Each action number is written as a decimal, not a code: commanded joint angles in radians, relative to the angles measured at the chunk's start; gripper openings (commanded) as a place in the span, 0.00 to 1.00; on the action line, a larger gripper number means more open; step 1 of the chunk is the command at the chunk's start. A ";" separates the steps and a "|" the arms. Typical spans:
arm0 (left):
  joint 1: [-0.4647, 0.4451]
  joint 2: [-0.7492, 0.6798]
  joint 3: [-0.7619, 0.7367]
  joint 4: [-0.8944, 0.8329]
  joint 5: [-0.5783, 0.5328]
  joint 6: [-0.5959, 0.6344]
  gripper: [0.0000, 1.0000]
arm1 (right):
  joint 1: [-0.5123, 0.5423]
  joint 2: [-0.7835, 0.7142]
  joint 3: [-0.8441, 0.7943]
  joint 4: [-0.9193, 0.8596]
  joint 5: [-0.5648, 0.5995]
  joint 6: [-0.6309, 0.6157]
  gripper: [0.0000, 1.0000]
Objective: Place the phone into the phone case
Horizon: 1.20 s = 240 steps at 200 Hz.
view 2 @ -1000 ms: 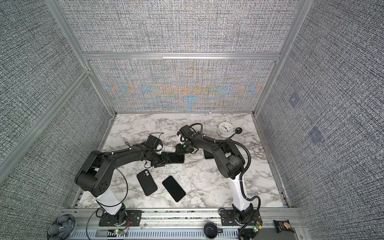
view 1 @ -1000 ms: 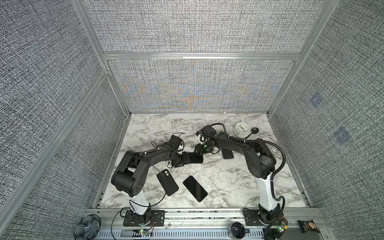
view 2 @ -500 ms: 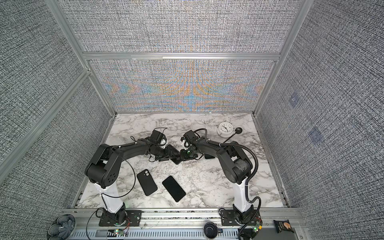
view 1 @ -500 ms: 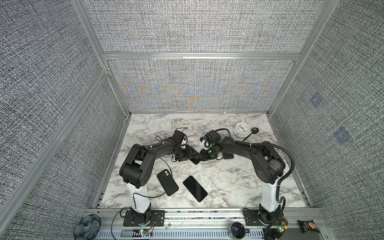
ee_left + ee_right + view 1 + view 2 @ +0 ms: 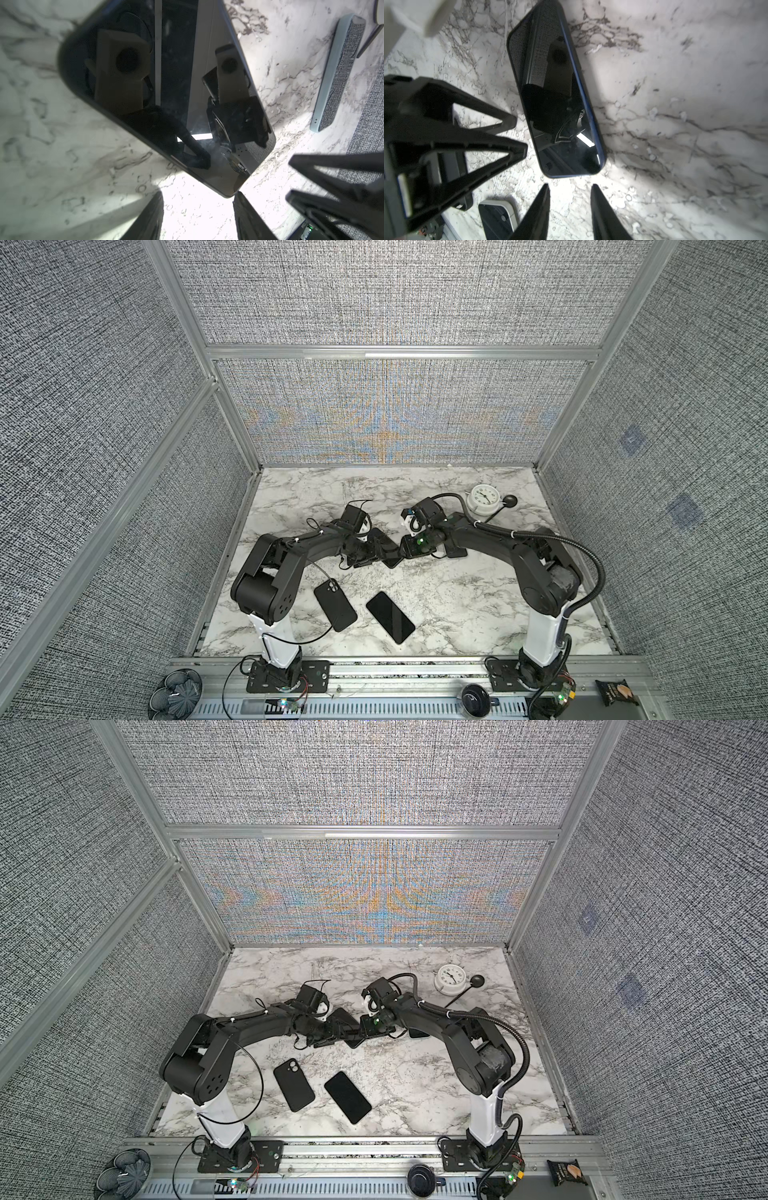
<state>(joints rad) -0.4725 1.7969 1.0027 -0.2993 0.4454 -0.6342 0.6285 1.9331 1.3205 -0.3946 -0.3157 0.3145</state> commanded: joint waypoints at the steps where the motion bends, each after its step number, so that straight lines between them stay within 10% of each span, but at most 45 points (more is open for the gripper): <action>1: 0.016 0.020 0.022 0.002 -0.033 0.001 0.57 | -0.007 0.043 0.047 -0.033 0.020 -0.021 0.40; 94: 0.036 0.184 0.236 -0.052 -0.043 0.076 0.57 | -0.015 0.091 0.035 0.003 -0.011 0.027 0.41; 240: 0.012 0.074 0.082 0.035 0.070 -0.053 0.54 | -0.021 0.074 0.032 0.006 0.010 0.077 0.29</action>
<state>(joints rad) -0.4622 1.8576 1.0721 -0.2787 0.5053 -0.6819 0.6079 2.0037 1.3479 -0.3836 -0.3134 0.3935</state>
